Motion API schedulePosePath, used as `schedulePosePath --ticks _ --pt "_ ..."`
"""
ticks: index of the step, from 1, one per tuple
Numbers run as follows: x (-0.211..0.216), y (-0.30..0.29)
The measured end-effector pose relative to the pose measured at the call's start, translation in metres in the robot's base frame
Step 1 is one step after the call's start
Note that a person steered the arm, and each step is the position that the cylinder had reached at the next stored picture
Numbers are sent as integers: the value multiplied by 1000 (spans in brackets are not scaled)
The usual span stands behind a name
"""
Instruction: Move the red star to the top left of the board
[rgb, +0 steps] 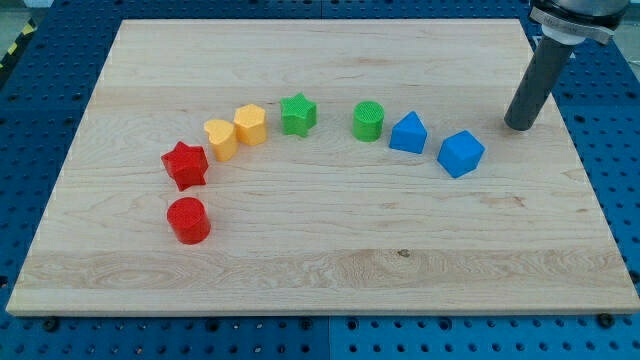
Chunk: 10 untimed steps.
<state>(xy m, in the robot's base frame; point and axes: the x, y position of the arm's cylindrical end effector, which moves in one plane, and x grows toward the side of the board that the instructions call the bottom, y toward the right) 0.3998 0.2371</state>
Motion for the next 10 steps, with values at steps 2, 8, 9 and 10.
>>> schedulePosePath --ticks 2,8,9,10 --pt "0 0" --pt "216 -289" --pt "212 -338" --pt "191 -343"
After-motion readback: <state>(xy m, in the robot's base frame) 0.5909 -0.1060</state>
